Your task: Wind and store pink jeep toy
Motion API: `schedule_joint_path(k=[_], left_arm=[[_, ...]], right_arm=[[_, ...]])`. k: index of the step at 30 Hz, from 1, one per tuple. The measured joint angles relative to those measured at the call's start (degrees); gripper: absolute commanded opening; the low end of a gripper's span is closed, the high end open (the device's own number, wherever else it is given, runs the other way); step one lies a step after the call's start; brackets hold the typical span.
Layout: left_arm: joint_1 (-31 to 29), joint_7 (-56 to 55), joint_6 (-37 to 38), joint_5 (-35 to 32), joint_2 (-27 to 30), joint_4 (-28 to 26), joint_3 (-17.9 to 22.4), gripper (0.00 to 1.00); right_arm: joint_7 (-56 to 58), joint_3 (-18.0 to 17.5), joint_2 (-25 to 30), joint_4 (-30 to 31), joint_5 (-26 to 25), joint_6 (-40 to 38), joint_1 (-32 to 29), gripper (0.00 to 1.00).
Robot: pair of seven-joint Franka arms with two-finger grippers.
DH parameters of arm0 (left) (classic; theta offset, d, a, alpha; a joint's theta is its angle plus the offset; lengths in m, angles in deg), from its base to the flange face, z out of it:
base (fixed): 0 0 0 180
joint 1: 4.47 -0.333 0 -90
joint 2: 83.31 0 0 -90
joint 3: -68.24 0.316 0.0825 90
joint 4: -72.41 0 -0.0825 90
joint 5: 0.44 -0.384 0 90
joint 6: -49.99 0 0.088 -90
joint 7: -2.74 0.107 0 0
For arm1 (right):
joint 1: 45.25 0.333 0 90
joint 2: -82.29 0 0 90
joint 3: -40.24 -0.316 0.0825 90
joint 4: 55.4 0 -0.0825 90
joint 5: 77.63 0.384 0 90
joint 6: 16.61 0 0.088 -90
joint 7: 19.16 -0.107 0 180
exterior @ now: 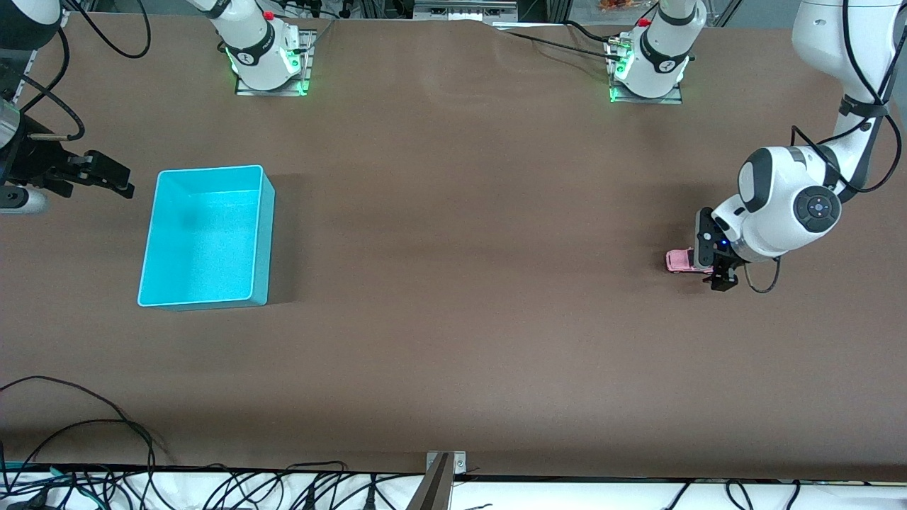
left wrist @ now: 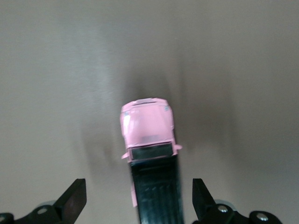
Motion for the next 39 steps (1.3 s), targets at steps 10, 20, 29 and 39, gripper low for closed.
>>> schedule_joint_path(k=[10, 20, 29, 39], left_arm=[[-0.4, 0.0, -0.9, 0.0, 0.0, -1.6, 0.0, 1.00], [-1.2, 0.1, -3.7, 0.0, -0.2, -3.4, 0.0, 0.85], [-1.3, 0.1, -4.5, 0.0, -0.9, -3.7, -0.1, 0.19], [-1.3, 0.1, -4.8, 0.0, -0.8, -3.7, -0.4, 0.12]], right_arm=[[0.0, 0.0, 0.0, 0.0, 0.0, 0.0, 0.0, 1.00], [0.0, 0.0, 0.0, 0.0, 0.0, 0.0, 0.0, 1.00], [0.0, 0.0, 0.0, 0.0, 0.0, 0.0, 0.0, 1.00], [0.0, 0.0, 0.0, 0.0, 0.0, 0.0, 0.0, 1.00]])
